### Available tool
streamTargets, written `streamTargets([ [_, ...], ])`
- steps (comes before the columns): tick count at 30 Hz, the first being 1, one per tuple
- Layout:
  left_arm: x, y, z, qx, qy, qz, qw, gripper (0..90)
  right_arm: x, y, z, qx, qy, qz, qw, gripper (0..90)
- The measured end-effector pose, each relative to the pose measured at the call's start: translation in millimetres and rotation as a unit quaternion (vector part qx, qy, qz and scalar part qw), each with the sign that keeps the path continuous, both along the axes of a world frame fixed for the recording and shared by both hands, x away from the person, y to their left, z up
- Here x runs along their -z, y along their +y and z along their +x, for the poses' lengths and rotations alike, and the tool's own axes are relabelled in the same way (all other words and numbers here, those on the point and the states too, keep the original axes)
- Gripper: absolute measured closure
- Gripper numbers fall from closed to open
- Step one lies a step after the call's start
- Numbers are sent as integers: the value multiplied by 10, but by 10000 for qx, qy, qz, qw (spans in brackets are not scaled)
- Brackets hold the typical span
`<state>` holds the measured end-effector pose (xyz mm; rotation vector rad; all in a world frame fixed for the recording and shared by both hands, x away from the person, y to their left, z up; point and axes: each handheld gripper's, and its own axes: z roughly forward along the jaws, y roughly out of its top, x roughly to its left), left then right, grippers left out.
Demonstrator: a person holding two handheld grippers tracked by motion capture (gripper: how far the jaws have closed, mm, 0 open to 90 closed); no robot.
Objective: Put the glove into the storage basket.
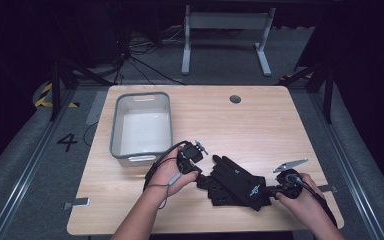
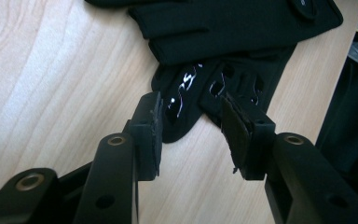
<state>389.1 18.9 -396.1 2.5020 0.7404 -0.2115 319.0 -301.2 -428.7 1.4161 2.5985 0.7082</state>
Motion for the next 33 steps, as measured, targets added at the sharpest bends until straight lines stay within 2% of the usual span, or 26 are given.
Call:
streamTargets([
  [3,20,-32,7,-115,-36,-51,9999,585,-44,17,-29,-7,-114,-11,9999,855],
  [12,180,-174,87,-314,28,-10,9995,583,-42,10,-40,-18,-172,34,9998,854],
  [14,208,-207,113,-335,86,-56,9994,584,-39,4,-41,-25,-197,46,9998,854],
  [20,302,-270,185,-464,307,-4,9985,581,-20,11,-41,-11,-226,49,9997,854],
  [24,347,-273,224,-455,410,39,9981,574,-10,-1,-46,20,-229,79,9997,854],
  [28,385,-301,242,-370,567,-62,9977,572,5,-1,-49,37,-225,82,9997,853],
  [33,371,-333,238,-319,559,-140,9978,570,14,7,-48,34,-216,67,9997,853],
])
